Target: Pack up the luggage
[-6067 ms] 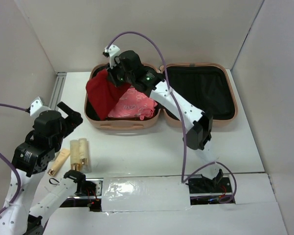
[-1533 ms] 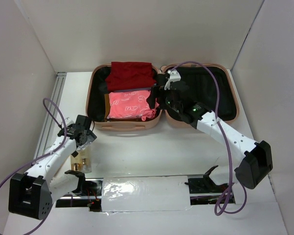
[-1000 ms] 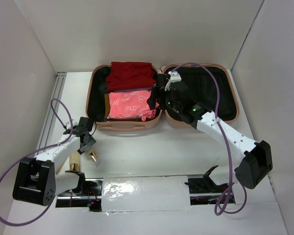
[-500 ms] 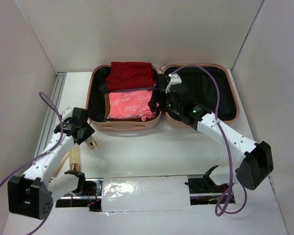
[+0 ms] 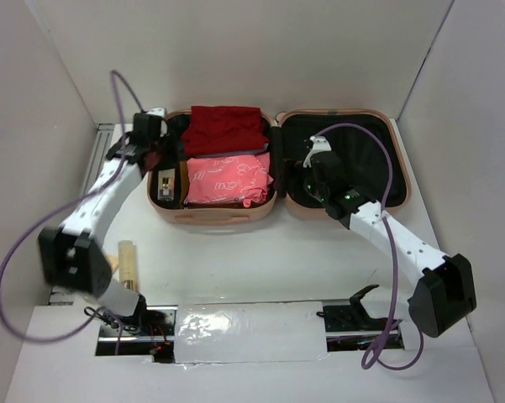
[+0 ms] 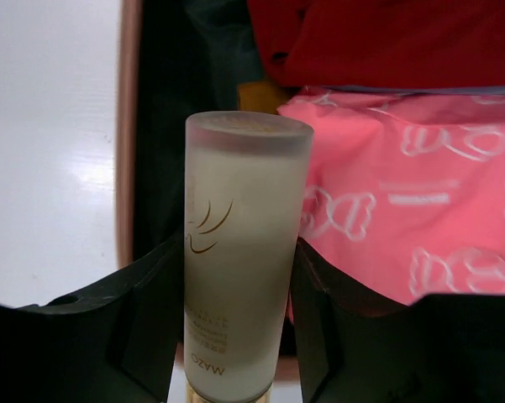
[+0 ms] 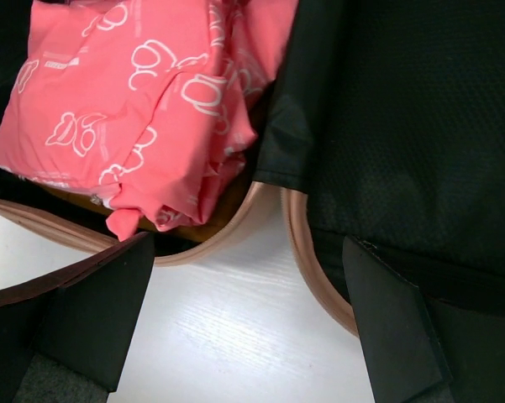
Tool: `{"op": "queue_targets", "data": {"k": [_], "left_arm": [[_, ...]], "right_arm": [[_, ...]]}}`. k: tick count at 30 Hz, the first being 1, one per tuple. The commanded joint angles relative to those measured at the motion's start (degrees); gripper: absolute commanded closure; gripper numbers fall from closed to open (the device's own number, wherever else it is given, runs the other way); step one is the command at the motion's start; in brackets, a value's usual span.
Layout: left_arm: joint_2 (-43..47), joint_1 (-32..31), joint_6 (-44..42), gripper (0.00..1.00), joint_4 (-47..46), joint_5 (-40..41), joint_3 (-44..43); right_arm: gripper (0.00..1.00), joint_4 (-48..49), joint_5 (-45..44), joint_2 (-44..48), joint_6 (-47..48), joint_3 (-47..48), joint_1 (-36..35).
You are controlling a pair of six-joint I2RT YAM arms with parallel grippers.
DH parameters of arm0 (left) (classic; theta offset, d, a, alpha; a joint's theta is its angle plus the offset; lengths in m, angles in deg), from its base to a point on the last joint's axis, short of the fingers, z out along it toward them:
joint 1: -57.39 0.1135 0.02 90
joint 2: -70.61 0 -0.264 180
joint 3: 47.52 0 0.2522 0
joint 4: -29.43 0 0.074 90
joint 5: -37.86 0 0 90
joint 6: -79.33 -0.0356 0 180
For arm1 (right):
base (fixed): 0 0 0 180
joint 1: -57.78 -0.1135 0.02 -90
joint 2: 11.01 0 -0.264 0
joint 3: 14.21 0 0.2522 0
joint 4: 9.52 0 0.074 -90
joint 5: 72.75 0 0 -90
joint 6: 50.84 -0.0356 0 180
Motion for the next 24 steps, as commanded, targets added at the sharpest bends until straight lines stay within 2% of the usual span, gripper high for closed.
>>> {"op": "queue_targets", "data": {"k": [1,2,4,5,6,7,9,14,17,18,20,22,23,24], "left_arm": [[-13.8,0.0,-7.8,0.93,0.9,-1.0,-9.3],[-16.5,0.0,-7.8,0.9,3.3,0.1,-14.3],[-20.8,0.0,-8.9,0.74,4.5,0.9,-16.1],[-21.5,0.0,-9.0,0.62,4.5,0.9,-16.7],[-21.5,0.0,-7.7,0.3,5.2,0.9,-17.2],[-22.1,0.0,-7.7,0.23,5.2,0.9,-17.2],[-20.3,0.0,-6.4,0.01,5.2,0.9,-16.6],[-13.5,0.0,-1.4,0.01,6.1,2.5,-12.3],[-7.3,0.5,6.8,0.01,9.0,7.5,-7.5],[-4.5,1.1,12.2,0.01,12.8,10.0,-5.0],[-1.7,3.0,16.8,0.01,17.0,11.7,-2.0],[4.1,6.3,23.8,0.01,19.3,11.8,8.3],[4.1,7.9,23.8,0.01,19.3,11.8,8.4],[5.3,9.4,25.4,0.01,19.3,10.8,13.5]], "right_arm": [[0.0,2.4,1.2,4.6,1.1,-1.1,1.2],[0.0,1.7,1.2,4.6,1.1,-1.1,1.9],[0.0,1.1,1.2,5.3,1.1,-1.1,2.6],[0.0,1.1,1.2,5.9,1.1,-1.1,3.2],[0.0,1.1,1.2,5.9,1.1,-1.1,3.2],[0.0,1.1,1.2,6.5,1.1,-1.1,3.8],[0.0,0.5,1.9,6.5,1.1,-1.1,3.8],[0.0,-0.1,2.7,7.8,1.1,-1.1,3.8],[0.0,-0.1,3.4,7.8,1.1,-1.6,3.8],[0.0,-0.1,4.3,7.8,1.1,-1.6,3.8],[0.0,-0.6,4.9,7.8,1.1,-1.6,3.8],[0.0,-0.6,5.9,7.8,0.6,-2.2,2.5],[0.0,-0.6,5.9,7.3,0.6,-2.2,2.0],[0.0,-0.1,5.9,7.3,0.6,-2.2,1.9]]}}
